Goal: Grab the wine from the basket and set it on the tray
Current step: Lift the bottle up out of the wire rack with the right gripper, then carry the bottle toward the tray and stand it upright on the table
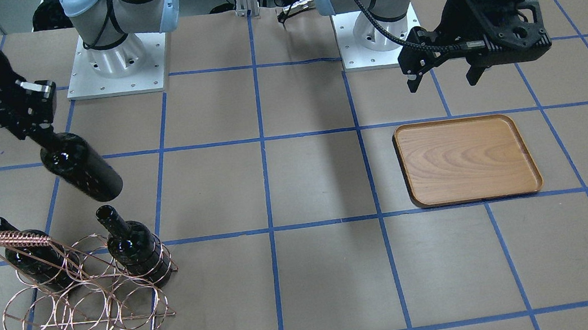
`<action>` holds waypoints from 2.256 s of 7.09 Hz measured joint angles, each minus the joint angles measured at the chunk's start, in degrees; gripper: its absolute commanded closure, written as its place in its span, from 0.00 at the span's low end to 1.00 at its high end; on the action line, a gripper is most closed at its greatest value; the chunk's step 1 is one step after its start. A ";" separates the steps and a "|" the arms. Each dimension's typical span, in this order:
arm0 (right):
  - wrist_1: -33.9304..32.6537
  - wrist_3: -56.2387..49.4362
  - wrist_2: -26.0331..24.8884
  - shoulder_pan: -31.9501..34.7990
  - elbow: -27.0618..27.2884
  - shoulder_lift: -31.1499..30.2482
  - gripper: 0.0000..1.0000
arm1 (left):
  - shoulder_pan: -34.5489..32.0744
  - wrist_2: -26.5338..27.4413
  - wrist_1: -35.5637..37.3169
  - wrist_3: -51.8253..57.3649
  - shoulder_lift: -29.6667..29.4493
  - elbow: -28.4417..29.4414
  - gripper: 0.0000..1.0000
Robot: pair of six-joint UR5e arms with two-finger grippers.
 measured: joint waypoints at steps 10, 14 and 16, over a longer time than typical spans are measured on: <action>-27.33 51.27 1.33 32.87 3.41 10.32 0.84 | 0.00 0.08 -0.08 0.08 0.24 -0.32 0.00; -26.91 52.67 -1.78 37.77 2.24 13.60 0.77 | 0.00 0.61 -0.09 0.06 0.26 -0.35 0.00; -26.65 52.24 -3.00 38.83 2.75 14.06 0.20 | 0.00 1.29 -0.03 0.08 0.26 -0.36 0.00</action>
